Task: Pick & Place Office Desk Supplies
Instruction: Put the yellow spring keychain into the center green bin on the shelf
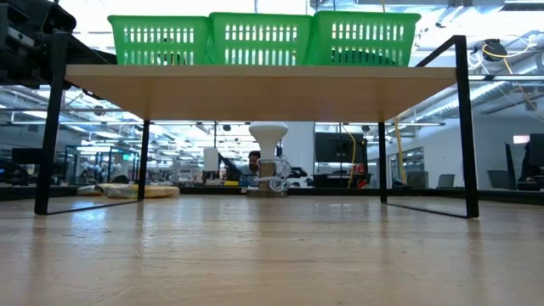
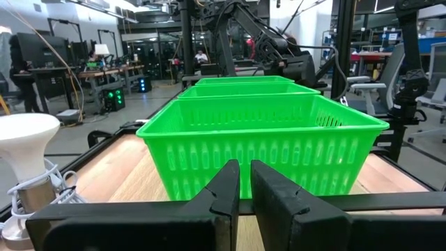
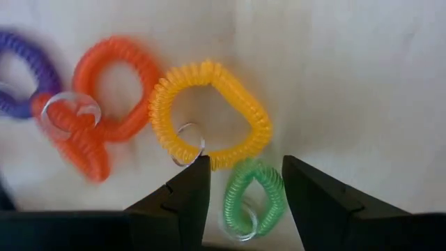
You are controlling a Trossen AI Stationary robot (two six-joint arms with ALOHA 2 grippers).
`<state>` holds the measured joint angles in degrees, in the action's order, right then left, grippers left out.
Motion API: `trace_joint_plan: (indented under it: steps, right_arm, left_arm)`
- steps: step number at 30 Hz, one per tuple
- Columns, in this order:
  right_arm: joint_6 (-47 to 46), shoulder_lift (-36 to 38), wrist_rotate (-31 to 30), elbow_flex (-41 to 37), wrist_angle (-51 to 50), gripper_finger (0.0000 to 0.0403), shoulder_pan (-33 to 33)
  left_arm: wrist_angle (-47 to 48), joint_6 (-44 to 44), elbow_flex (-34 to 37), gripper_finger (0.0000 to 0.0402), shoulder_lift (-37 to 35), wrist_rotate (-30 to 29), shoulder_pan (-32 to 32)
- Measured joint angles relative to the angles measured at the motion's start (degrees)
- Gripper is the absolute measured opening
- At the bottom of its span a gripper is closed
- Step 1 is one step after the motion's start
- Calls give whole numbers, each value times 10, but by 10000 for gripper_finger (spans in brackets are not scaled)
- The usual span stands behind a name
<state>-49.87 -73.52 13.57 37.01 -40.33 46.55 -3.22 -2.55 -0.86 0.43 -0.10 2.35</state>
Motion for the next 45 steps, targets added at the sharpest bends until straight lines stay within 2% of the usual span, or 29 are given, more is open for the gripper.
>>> trace_joint_plan:
  steps: [5,12,21,30,32,37,45]
  right_arm:
    - [-14,0,45,0,-24,169,-1]
    - [0,0,41,0,-7,169,-12]
    - [74,0,-53,0,78,169,-50]
    - [60,0,-135,0,84,169,-90]
    - [65,0,-131,0,84,169,-98]
    - [72,0,-53,0,84,169,-119]
    - [88,0,18,0,90,169,-126]
  left_arm:
    - [0,0,0,45,0,0,0]
    - [0,0,0,45,0,0,0]
    - [0,0,0,45,0,0,0]
    - [0,0,0,45,0,0,0]
    - [0,0,0,45,0,0,0]
    - [0,0,0,45,0,0,0]
    - [0,0,0,45,0,0,0]
